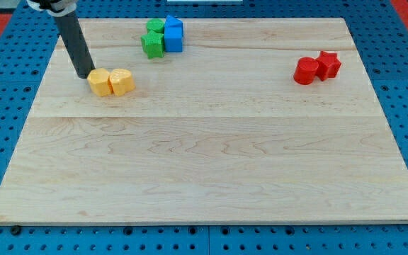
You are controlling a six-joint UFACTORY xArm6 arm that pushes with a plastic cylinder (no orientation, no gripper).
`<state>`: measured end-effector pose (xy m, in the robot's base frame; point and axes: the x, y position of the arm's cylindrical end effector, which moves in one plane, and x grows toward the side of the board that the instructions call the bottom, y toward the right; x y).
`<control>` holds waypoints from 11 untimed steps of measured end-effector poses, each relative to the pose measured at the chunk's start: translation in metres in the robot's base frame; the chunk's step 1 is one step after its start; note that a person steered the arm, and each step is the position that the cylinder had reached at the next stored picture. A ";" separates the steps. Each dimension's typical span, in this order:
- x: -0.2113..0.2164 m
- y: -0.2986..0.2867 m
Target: Place the yellow blocks vertically to the green star
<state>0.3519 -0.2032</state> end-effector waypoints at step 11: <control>0.030 0.066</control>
